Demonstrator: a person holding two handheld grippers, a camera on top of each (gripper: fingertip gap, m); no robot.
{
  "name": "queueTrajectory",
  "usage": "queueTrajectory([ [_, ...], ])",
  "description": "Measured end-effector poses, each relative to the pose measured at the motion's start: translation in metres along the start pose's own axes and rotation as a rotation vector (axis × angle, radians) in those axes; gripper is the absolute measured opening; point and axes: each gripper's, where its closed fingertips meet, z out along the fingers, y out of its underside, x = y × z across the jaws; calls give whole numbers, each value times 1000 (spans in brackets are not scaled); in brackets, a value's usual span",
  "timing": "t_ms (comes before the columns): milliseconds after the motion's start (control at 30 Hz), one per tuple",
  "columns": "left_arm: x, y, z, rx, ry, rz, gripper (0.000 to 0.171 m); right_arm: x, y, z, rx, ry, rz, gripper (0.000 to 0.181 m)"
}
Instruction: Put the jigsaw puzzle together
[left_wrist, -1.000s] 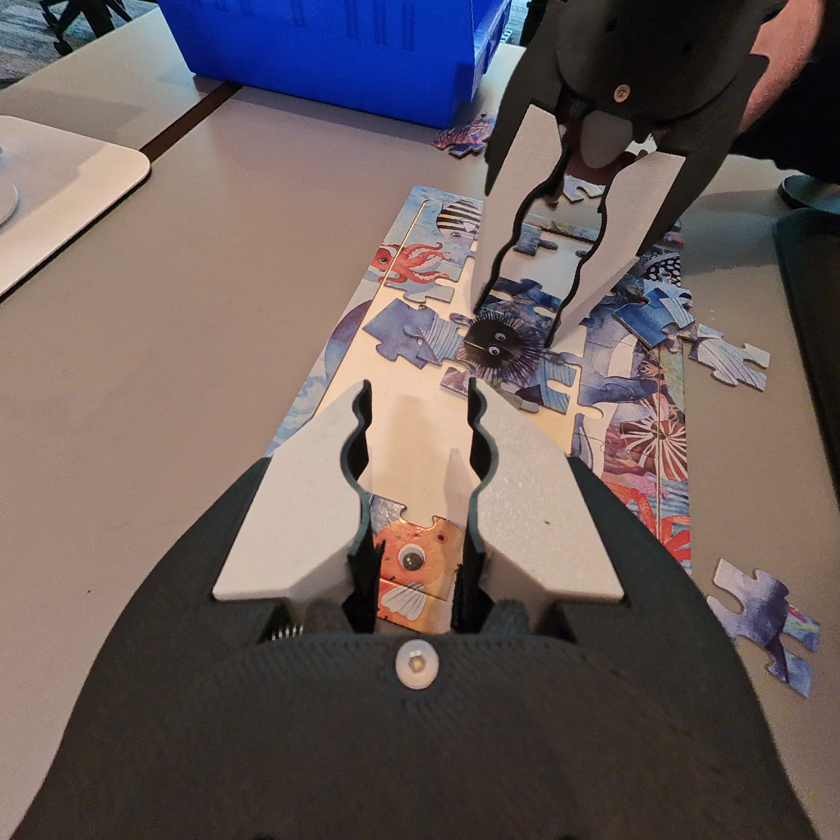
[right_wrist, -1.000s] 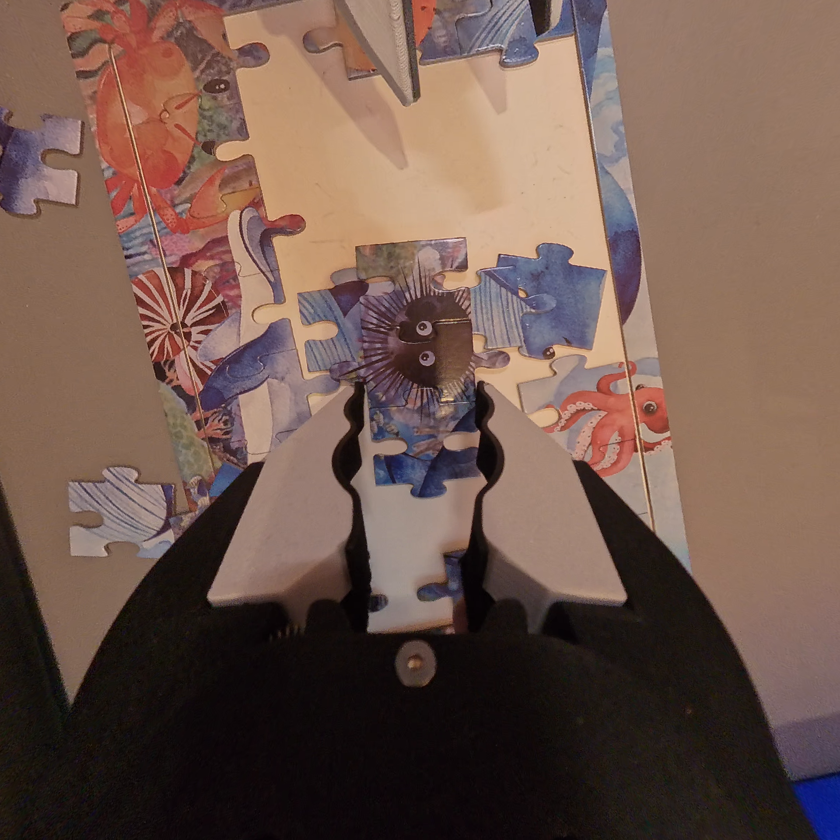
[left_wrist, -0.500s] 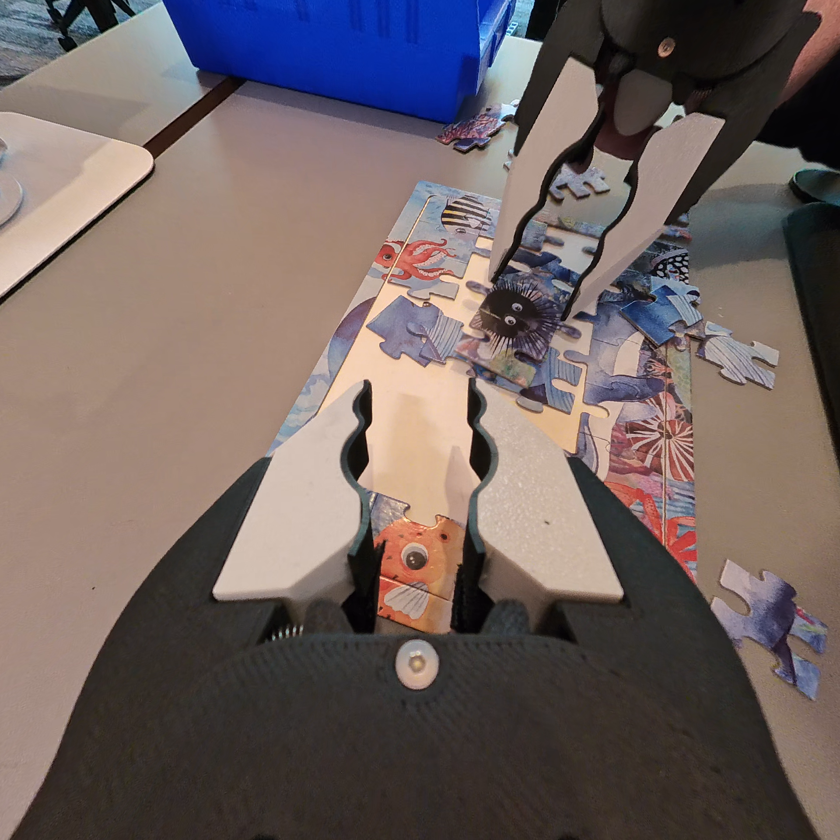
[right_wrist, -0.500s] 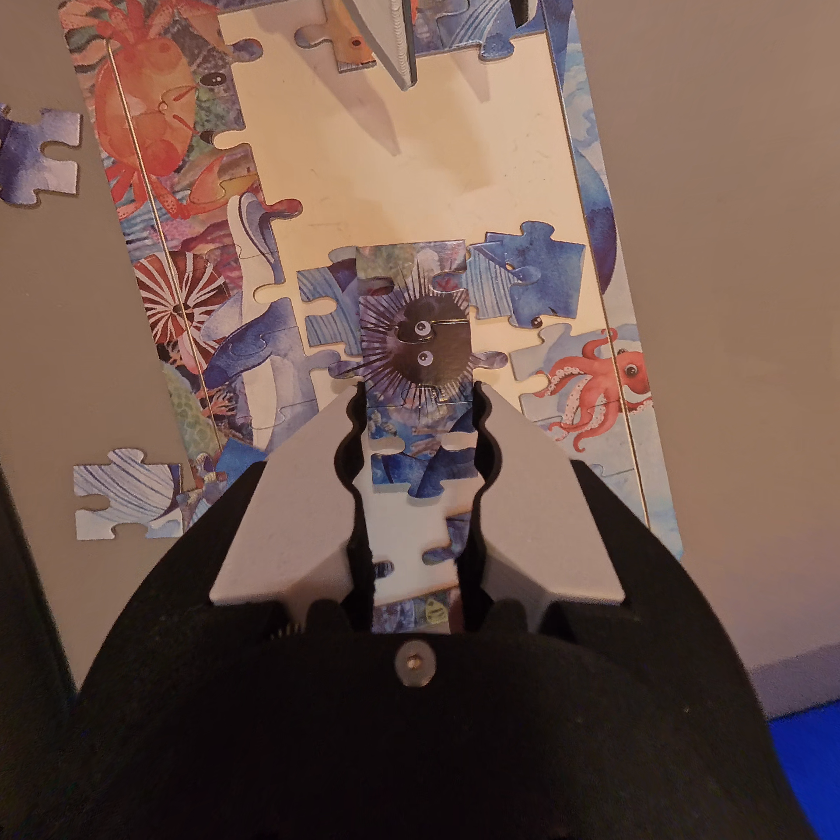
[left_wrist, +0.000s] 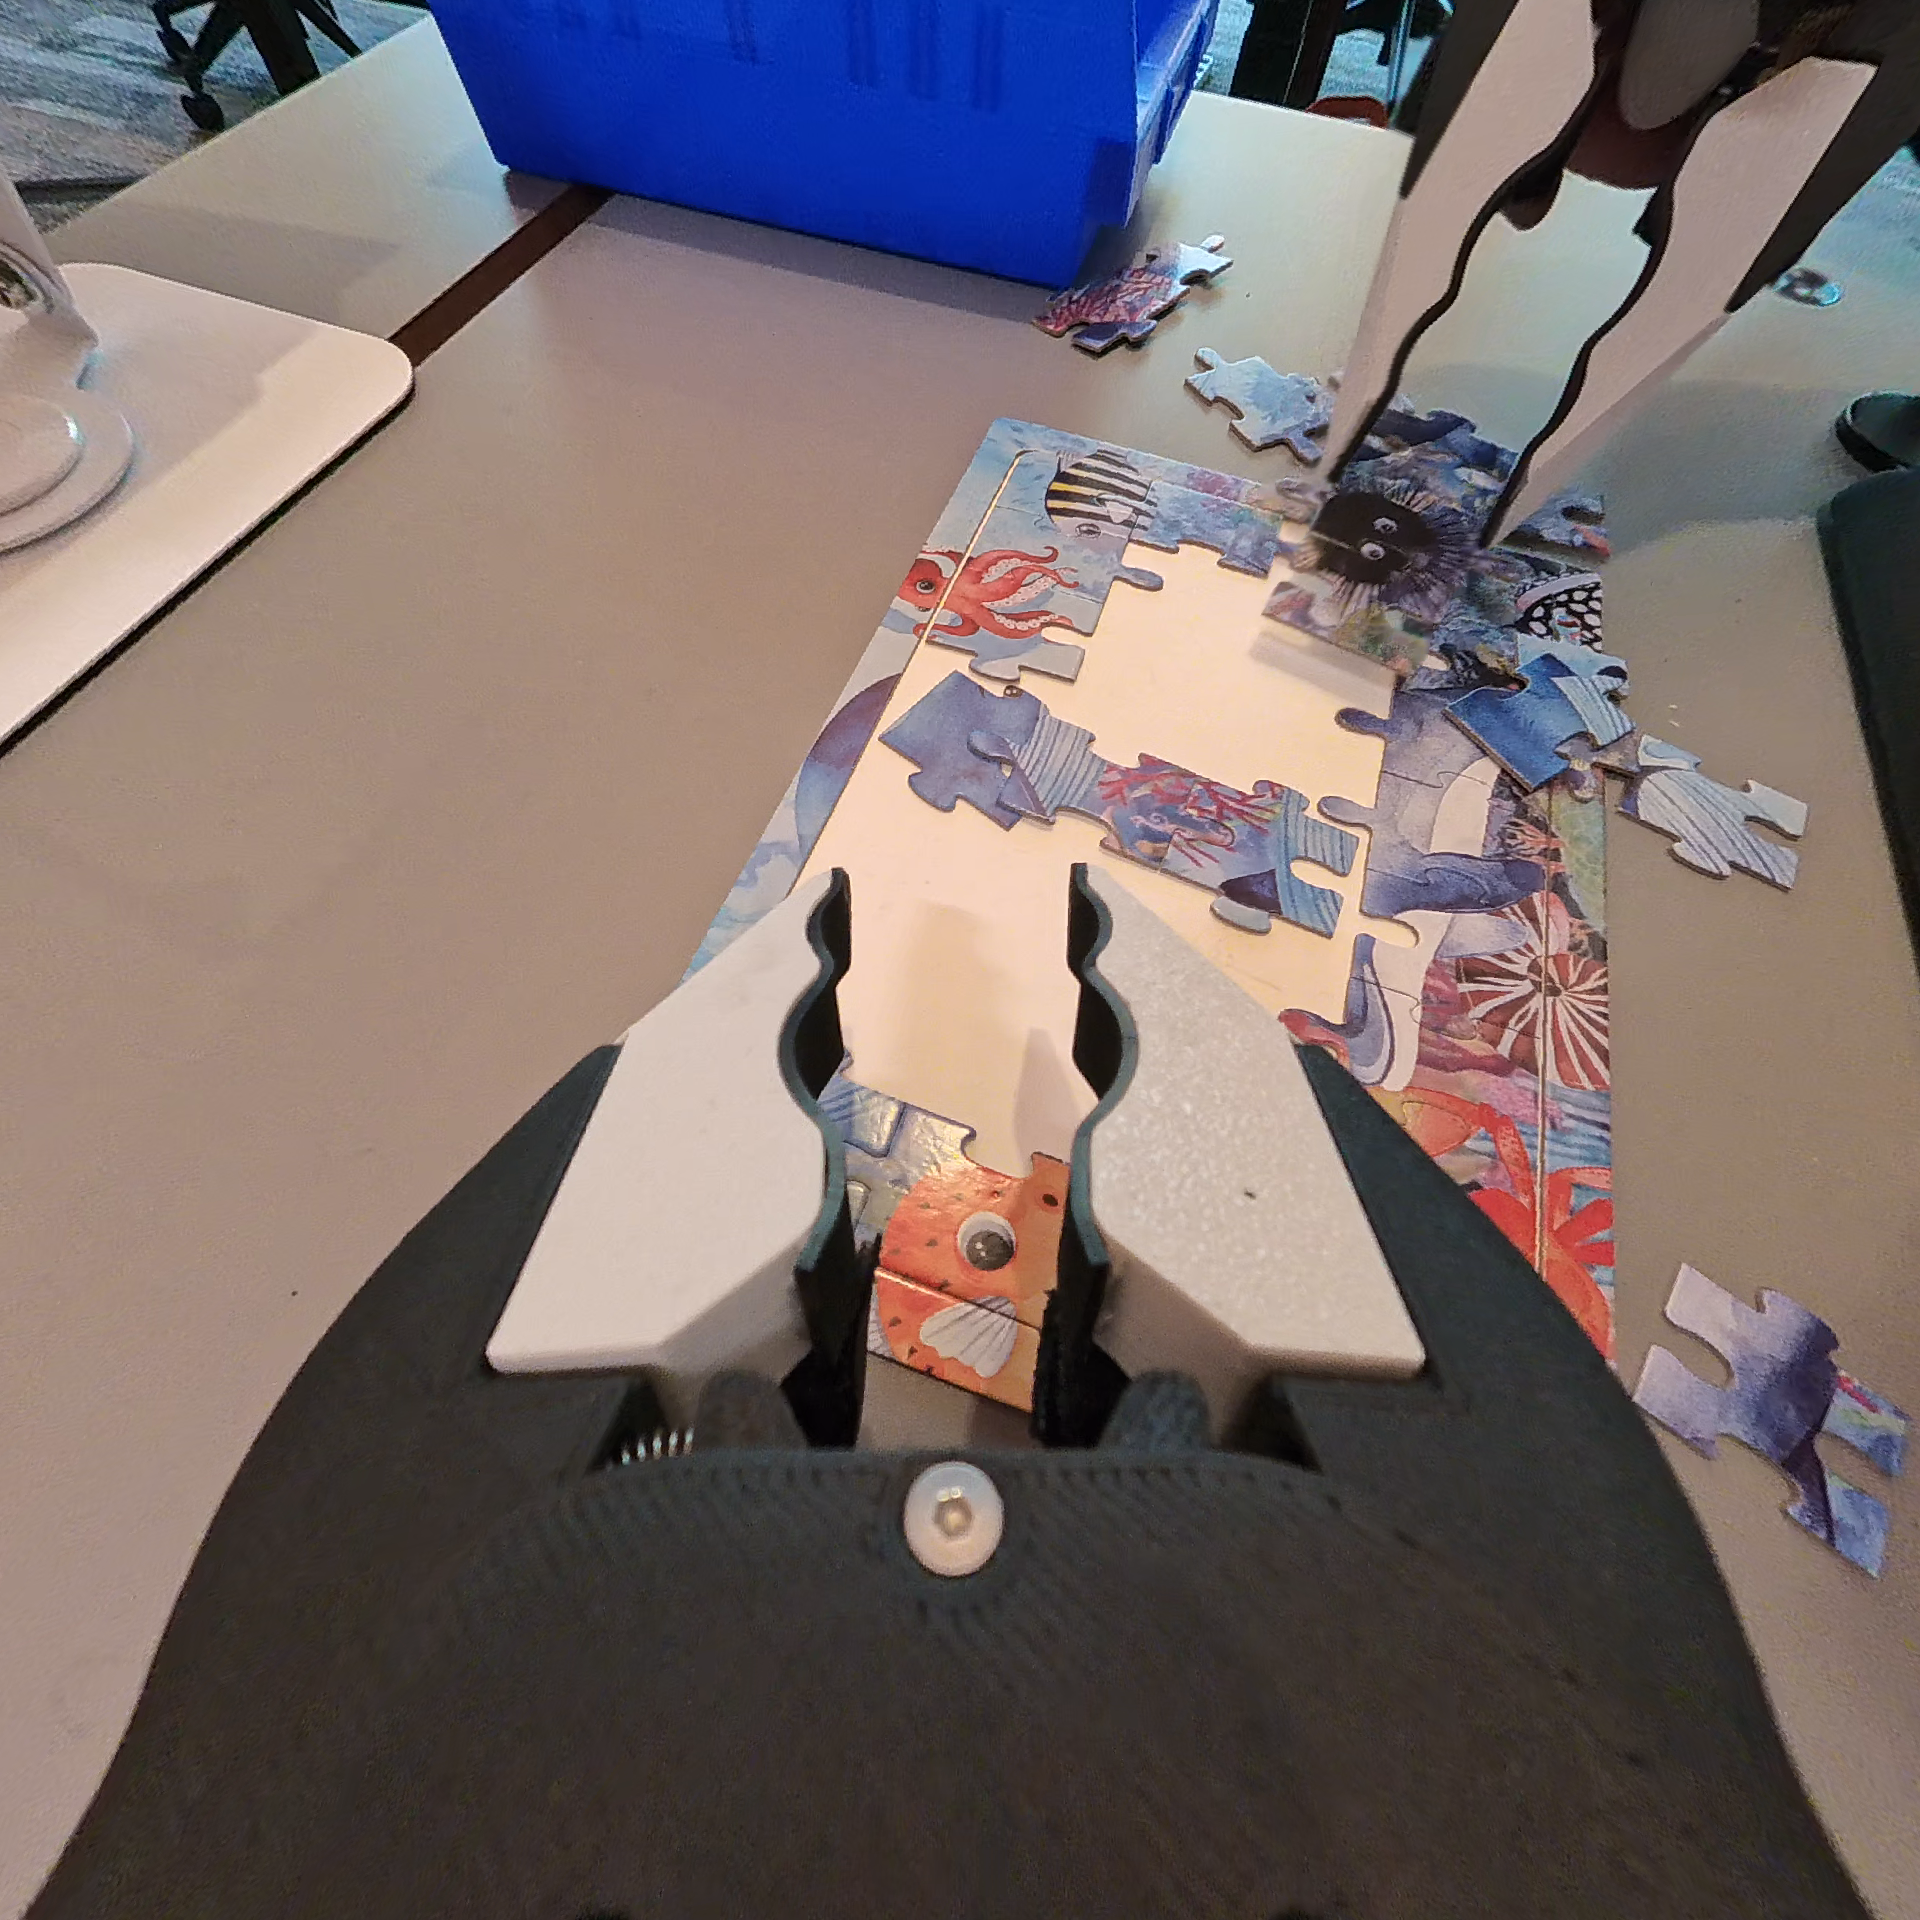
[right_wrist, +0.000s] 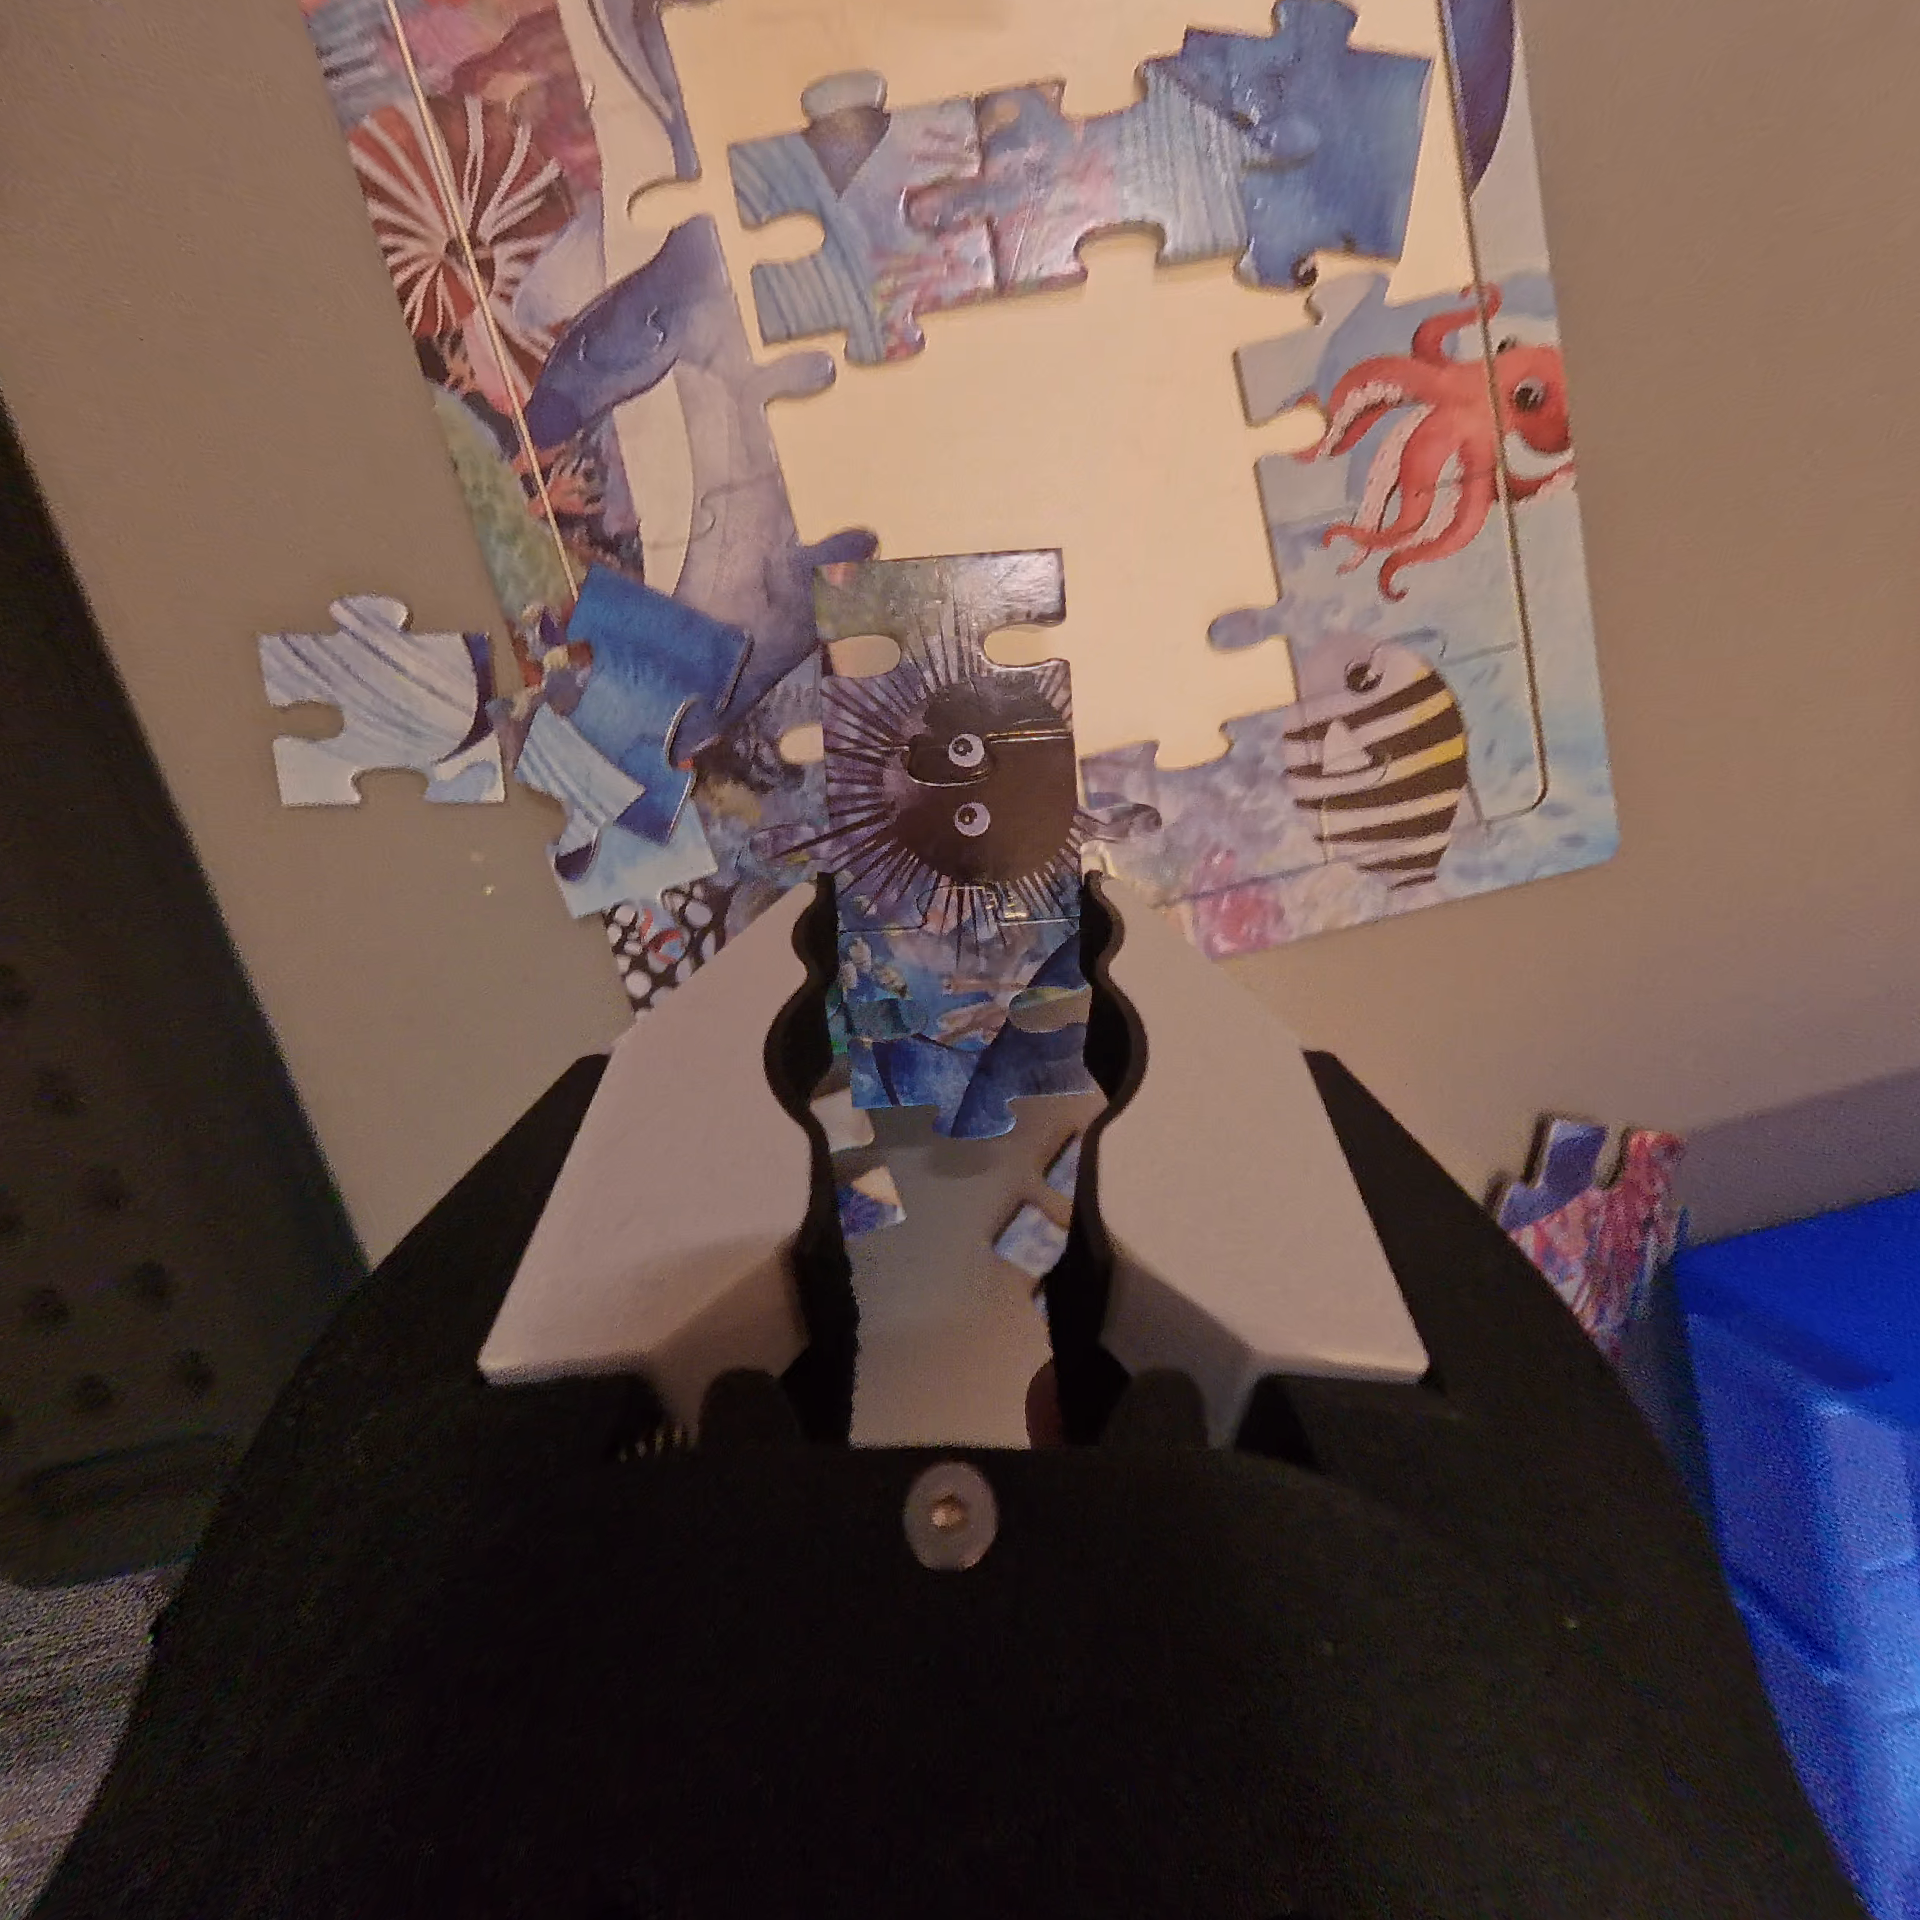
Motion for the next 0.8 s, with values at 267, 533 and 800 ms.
queueTrajectory([
  [267, 0, 3, 1, -37, -14, 34, 40, -15, 18, 5, -30, -51, 28, 52],
  [533, -12, 12, -4, -78, -62, 58, 40, 33, 25, -35, 44, 127, 138, 57],
  [800, -18, 19, -4, -107, -78, 63, 40, 91, 76, -62, 29, 303, 299, 56],
])
